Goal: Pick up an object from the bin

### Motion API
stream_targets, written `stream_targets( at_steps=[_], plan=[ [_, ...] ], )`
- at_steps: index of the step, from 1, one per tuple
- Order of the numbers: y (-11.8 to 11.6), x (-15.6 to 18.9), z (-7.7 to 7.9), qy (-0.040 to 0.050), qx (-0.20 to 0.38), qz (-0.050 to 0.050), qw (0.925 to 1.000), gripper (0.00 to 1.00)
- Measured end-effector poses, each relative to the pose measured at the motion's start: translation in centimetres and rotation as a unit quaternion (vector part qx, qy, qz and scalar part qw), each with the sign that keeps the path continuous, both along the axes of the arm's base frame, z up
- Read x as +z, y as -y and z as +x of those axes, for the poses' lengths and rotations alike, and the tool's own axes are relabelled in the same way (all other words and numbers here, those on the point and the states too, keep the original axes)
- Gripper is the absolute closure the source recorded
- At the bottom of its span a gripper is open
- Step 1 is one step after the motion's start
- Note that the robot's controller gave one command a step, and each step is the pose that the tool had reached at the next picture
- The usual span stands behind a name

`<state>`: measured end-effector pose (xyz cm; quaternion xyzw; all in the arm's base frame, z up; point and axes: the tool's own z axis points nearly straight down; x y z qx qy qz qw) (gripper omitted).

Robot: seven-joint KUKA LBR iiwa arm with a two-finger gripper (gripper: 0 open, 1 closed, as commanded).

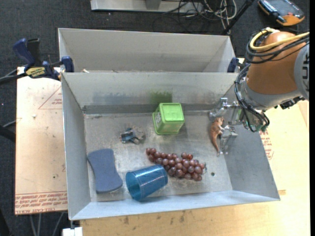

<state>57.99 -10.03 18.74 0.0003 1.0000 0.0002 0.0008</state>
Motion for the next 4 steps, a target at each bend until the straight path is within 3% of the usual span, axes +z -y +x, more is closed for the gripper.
stream_targets(
  at_steps=[1,2,3,4],
  plan=[
    [-5.4,-4.3,-3.1,0.0008,0.021,0.000,0.9998,0.00],
    [-9.5,-6.7,-4.2,-0.0017,0.031,0.001,0.9995,0.00],
    [-8.1,-4.1,-4.2,0.0000,-0.025,0.000,0.9997,0.00],
    [-9.2,-9.6,-5.0,0.0021,0.015,0.000,0.9999,0.00]
  ],
)
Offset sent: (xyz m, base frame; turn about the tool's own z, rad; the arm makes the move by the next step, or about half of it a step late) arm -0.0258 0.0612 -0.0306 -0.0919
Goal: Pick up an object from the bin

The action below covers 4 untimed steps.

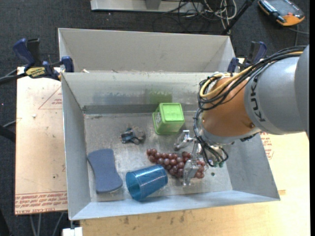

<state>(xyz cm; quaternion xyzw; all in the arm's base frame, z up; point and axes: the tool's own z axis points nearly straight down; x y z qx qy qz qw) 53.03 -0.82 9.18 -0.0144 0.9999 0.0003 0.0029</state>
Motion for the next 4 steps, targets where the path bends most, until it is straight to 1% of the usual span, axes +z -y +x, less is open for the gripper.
stream_targets(
  at_steps=[1,3,4],
  plan=[
    [-0.39,-1.67,0.02,0.0072,-0.071,0.001,0.9975,1.00],
    [-0.40,-1.62,0.07,0.0059,-0.070,0.001,0.9975,1.00],
    [-0.41,-1.07,-0.03,0.0020,-0.070,0.001,0.9975,1.00]
  ],
)
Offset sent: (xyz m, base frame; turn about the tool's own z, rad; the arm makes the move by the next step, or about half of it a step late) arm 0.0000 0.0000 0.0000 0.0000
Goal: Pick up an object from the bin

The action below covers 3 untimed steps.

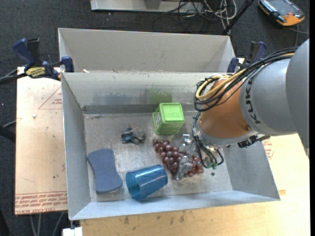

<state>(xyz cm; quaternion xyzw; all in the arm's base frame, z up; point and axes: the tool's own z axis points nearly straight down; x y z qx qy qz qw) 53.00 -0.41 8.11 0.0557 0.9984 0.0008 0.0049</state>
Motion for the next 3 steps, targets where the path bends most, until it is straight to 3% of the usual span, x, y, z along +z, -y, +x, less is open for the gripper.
stream_targets(
  at_steps=[3],
  plan=[
    [0.0,2.3,-0.1,-0.0047,0.000,0.000,1.0000,1.00]
  ],
)
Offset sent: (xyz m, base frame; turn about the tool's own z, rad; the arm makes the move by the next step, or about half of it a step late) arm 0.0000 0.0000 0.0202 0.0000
